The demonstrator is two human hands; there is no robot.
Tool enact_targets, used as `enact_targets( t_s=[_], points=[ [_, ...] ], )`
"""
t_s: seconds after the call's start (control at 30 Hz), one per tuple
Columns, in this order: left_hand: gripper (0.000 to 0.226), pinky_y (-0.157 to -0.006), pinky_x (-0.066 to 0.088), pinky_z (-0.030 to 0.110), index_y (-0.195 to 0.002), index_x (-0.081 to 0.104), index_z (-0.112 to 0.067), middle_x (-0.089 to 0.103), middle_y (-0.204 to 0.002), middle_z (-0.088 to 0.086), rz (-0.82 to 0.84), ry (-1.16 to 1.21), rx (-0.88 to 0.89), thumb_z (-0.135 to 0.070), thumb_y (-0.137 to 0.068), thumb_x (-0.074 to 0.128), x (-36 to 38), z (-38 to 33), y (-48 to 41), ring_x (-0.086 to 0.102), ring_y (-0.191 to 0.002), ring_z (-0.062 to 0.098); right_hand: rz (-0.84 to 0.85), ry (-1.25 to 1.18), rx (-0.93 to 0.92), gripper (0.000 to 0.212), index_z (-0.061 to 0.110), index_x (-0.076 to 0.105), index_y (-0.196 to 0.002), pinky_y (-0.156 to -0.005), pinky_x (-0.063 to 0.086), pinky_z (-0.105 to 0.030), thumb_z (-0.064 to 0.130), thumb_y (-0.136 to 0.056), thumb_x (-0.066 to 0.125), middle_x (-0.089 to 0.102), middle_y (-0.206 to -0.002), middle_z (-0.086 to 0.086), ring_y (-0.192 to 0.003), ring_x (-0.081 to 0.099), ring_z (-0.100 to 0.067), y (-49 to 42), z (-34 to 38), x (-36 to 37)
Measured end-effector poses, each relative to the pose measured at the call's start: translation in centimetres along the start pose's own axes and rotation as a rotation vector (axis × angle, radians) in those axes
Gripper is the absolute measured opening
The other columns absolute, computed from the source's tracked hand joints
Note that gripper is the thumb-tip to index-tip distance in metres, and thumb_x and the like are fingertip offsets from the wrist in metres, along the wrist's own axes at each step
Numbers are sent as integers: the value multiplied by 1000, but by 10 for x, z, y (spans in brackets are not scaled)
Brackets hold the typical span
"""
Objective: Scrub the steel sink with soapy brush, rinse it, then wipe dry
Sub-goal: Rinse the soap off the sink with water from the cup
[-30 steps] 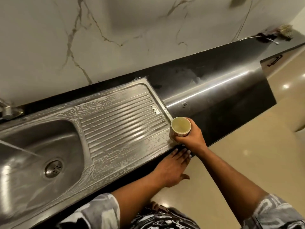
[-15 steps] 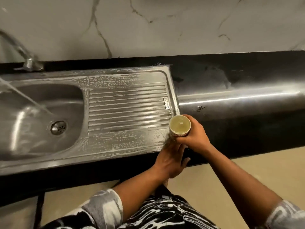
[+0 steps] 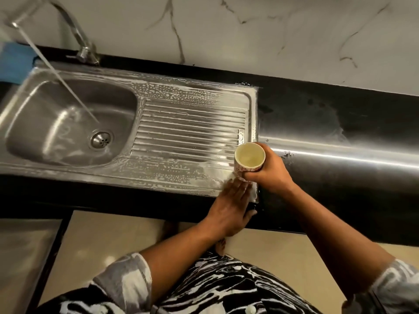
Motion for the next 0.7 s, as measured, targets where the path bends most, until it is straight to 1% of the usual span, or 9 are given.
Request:
enact_targets(
  t_s=[0.13, 0.23, 0.3, 0.37, 0.43, 0.47, 0.53, 0.6, 0.7],
  points=[
    [87, -132, 14, 52, -164, 22, 3, 20, -171, 28, 2, 26, -160, -61, -106, 34, 7, 0, -6, 14, -162, 40, 10, -9, -7, 84, 35, 54, -130, -92, 57, -41, 31, -53, 89, 69, -112, 15, -104, 66, -4, 3, -3, -4],
    [82, -133, 4, 49, -168, 0, -6, -2, -176, 20, -17, 44, -324, -55, -108, 27, -3, 19, -24, -5, -164, 34, 15, -12, -13, 84, 34, 55, -130, -93, 57, -41, 33, -53, 89, 69, -114, 15, -104, 66, -4, 6, -7, -2],
    [79, -133, 3, 49, -168, -2, -8, -11, -176, 16, -9, 42, -415, -49, -109, 30, -14, 34, -32, -11, -163, 31, 12, -15, -11, 86, 34, 54, -131, -94, 57, -41, 33, -54, 91, 68, -115, 15, -106, 66, -4, 9, -9, -2],
    [79, -133, 3, 48, -168, -1, -4, -11, -175, 15, -24, 37, -468, -42, -109, 36, -23, 42, -32, -10, -163, 30, -6, -19, -5, 85, 34, 54, -131, -94, 57, -41, 33, -54, 92, 68, -116, 15, -107, 66, -4, 10, -11, -3],
    [76, -133, 4, 48, -168, 0, -4, -11, -176, 15, -57, 61, -446, -38, -110, 35, -24, 37, -28, -9, -164, 30, -31, -30, 2, 82, 34, 56, -128, -94, 57, -41, 32, -54, 92, 69, -114, 15, -105, 66, -3, 11, -12, -8],
    [76, -133, 4, 48, -168, 0, -4, -11, -175, 15, -67, 70, -398, -42, -110, 32, -22, 28, -26, -10, -163, 30, -42, -34, 3, 80, 34, 56, -127, -94, 57, -41, 30, -55, 92, 70, -113, 16, -104, 67, -3, 11, -11, -11],
    [88, -133, -2, 47, -168, -2, -4, -13, -174, 16, -12, 95, -284, -60, -107, 28, -10, 1, -24, -14, -163, 31, -55, -34, 4, 77, 36, 57, -125, -93, 56, -40, 28, -57, 92, 70, -111, 17, -103, 67, -3, 9, -10, -16],
    [106, -132, -7, 47, -167, -3, -1, -11, -174, 21, 61, 83, -241, -76, -99, 27, 7, -19, -23, -12, -163, 34, -62, -36, 2, 77, 36, 56, -125, -92, 56, -38, 27, -58, 94, 70, -112, 17, -103, 67, -2, 7, -9, -21],
    [104, -132, -3, 49, -166, 7, 3, 2, -174, 27, 37, 35, -266, -75, -100, 29, 17, -21, -29, -1, -163, 39, -69, -27, -3, 81, 31, 57, -130, -93, 56, -35, 29, -58, 94, 69, -114, 17, -104, 66, 0, 6, -7, -25]
  ],
)
Point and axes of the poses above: each hand's wrist, its own y-axis away from the middle knuckle, its own x-axis out of the palm, z = x × y, the point moved 5 cm from there along -y, towards the middle knuckle
